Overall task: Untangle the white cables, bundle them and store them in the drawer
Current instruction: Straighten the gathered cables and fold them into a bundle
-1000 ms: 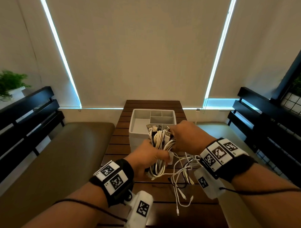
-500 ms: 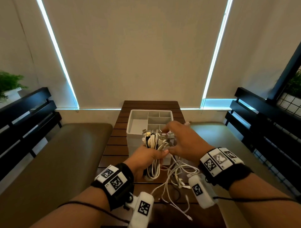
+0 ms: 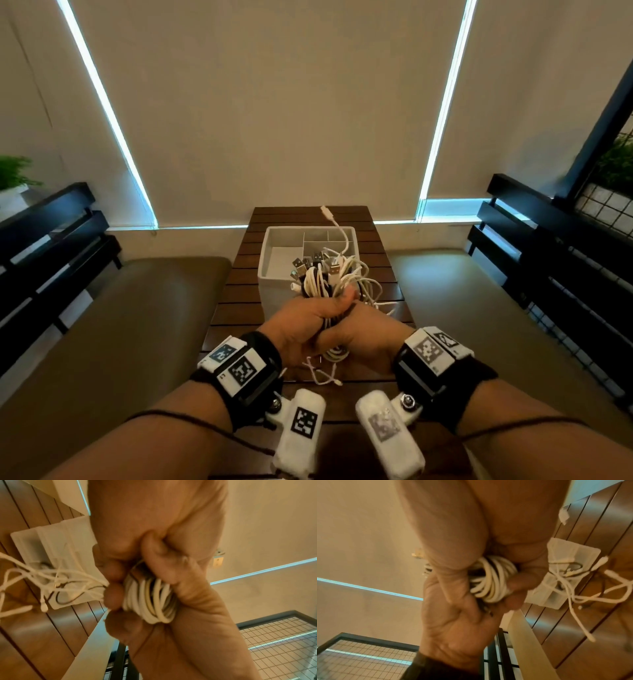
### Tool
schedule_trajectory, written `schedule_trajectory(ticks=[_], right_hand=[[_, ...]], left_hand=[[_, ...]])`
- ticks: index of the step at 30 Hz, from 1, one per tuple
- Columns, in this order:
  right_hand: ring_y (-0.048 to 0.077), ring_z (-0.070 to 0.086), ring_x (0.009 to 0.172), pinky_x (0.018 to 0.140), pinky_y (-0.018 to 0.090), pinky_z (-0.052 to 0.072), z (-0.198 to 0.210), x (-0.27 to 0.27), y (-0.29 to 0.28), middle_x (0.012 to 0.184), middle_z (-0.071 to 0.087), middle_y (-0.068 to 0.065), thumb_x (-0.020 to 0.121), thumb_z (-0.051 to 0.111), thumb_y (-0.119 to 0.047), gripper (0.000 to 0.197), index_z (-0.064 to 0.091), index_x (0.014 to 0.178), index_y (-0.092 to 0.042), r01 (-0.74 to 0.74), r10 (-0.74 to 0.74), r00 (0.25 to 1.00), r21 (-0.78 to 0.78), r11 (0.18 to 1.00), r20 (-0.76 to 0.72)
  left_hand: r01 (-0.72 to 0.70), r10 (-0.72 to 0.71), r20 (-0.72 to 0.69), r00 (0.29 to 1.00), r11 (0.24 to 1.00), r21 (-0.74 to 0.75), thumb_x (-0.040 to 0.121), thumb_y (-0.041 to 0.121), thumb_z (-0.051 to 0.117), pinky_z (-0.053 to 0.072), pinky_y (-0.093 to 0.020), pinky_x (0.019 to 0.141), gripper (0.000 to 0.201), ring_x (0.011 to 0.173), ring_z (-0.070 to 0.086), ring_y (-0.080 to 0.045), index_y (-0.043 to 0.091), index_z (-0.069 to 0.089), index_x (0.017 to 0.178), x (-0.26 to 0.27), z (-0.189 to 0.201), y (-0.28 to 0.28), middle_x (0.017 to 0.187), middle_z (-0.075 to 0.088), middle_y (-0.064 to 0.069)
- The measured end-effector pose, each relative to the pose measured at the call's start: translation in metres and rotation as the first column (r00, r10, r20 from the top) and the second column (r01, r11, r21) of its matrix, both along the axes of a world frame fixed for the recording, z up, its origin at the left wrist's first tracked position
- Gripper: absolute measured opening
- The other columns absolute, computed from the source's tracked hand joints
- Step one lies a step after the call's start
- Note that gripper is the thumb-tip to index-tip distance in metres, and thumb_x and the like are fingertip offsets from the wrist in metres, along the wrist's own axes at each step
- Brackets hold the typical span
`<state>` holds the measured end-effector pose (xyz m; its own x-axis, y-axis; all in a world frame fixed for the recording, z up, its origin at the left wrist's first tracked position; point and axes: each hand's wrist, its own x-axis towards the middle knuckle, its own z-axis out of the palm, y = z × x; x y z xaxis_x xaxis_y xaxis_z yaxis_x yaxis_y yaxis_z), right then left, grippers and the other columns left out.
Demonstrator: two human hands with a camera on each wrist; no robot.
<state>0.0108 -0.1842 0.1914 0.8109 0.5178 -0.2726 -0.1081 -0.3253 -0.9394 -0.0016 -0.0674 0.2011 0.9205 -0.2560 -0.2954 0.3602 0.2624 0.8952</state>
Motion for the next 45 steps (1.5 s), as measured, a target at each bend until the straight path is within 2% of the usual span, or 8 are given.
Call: schedule_trajectory(ticks=[7, 13, 18, 20, 26, 32, 40, 45], right_hand=[[0.039, 0.068, 0.086, 0.077, 0.059, 0.054, -0.009, -0.006, 0.007, 0.093, 0.07, 0.022, 0.053, 0.065, -0.001, 0.037, 0.069, 0.089, -0.009, 0.167, -0.19, 0.966, 0.138, 0.976, 0.176], [0.019, 0.06, 0.059, 0.062, 0.033, 0.048, 0.0, -0.021, 0.007, 0.063, 0.062, 0.013, 0.068, 0.059, 0.014, 0.017, 0.062, 0.063, -0.003, 0.142, -0.158, 0.983, 0.156, 0.978, 0.098], [0.045, 0.066, 0.074, 0.065, 0.049, 0.058, -0.005, -0.018, 0.009, 0.084, 0.066, 0.03, 0.047, 0.064, -0.001, 0.052, 0.06, 0.098, 0.006, 0.22, -0.21, 0.974, 0.135, 0.966, -0.085], [0.049, 0.067, 0.083, 0.074, 0.06, 0.056, -0.007, -0.018, 0.006, 0.091, 0.068, 0.03, 0.042, 0.069, -0.003, 0.063, 0.06, 0.104, 0.006, 0.186, -0.166, 0.969, 0.098, 0.978, -0.184], [0.016, 0.053, 0.044, 0.042, 0.021, 0.038, -0.002, -0.027, 0.008, 0.06, 0.061, 0.011, 0.066, 0.061, -0.001, 0.01, 0.065, 0.075, 0.001, 0.215, -0.195, 0.96, 0.086, 0.973, -0.202], [0.022, 0.048, 0.041, 0.044, 0.025, 0.038, -0.006, -0.027, 0.019, 0.057, 0.052, 0.014, 0.059, 0.061, -0.003, 0.02, 0.056, 0.077, 0.004, 0.329, -0.323, 0.944, 0.09, 0.94, -0.07], [0.017, 0.07, 0.071, 0.066, 0.031, 0.059, 0.014, -0.028, 0.012, 0.084, 0.072, 0.008, 0.072, 0.076, -0.018, 0.037, 0.06, 0.103, -0.005, 0.003, -0.004, 1.0, -0.08, 0.997, -0.011], [0.008, 0.066, 0.081, 0.077, 0.032, 0.058, 0.045, -0.032, -0.005, 0.095, 0.069, -0.007, 0.07, 0.078, -0.048, 0.049, 0.062, 0.11, -0.025, -0.151, 0.311, 0.929, -0.565, 0.811, 0.199]], left_hand=[[0.092, -0.092, 0.0, 0.996, 0.992, 0.086, 0.057, 0.036, 0.087, 0.051, -0.05, 0.095, 0.072, 0.107, 0.065, -0.034, 0.001, 0.067, 0.116, 0.005, 0.003, 0.007, 0.114, 0.069, -0.02], [0.187, -0.184, 0.038, 0.982, 0.962, -0.197, 0.066, 0.035, 0.082, 0.048, -0.038, 0.081, 0.038, 0.089, 0.059, -0.025, 0.01, 0.073, 0.094, 0.005, -0.01, 0.01, 0.096, 0.062, -0.011], [0.029, -0.029, 0.003, 1.0, 0.997, -0.071, 0.068, 0.033, 0.075, 0.05, -0.032, 0.066, 0.027, 0.065, 0.059, -0.021, 0.007, 0.067, 0.071, 0.0, -0.005, -0.006, 0.07, 0.059, -0.009], [0.0, 0.0, 0.006, 1.0, 0.998, -0.058, 0.068, 0.029, 0.073, 0.053, -0.028, 0.059, 0.028, 0.061, 0.063, -0.018, 0.003, 0.066, 0.077, 0.0, -0.007, -0.008, 0.067, 0.063, -0.007], [0.059, -0.059, -0.003, 0.998, 0.998, 0.032, 0.066, 0.034, 0.075, 0.052, -0.029, 0.055, 0.032, 0.062, 0.065, -0.021, 0.006, 0.067, 0.081, 0.001, -0.001, 0.0, 0.074, 0.066, -0.009], [0.119, -0.119, -0.021, 0.993, 0.993, -0.022, 0.066, 0.027, 0.082, 0.053, -0.033, 0.061, 0.04, 0.07, 0.065, -0.025, 0.006, 0.068, 0.097, -0.001, 0.006, 0.007, 0.084, 0.066, -0.013], [0.094, -0.098, 0.072, 0.993, 0.994, 0.054, 0.072, 0.029, 0.076, 0.051, -0.039, 0.084, 0.029, 0.083, 0.063, -0.025, 0.002, 0.071, 0.083, 0.003, 0.006, 0.022, 0.086, 0.066, -0.013], [0.19, -0.19, 0.004, 0.982, 0.981, -0.032, 0.07, 0.024, 0.077, 0.055, -0.038, 0.075, 0.027, 0.075, 0.065, -0.026, 0.002, 0.07, 0.084, 0.006, 0.013, 0.036, 0.081, 0.066, -0.013]])
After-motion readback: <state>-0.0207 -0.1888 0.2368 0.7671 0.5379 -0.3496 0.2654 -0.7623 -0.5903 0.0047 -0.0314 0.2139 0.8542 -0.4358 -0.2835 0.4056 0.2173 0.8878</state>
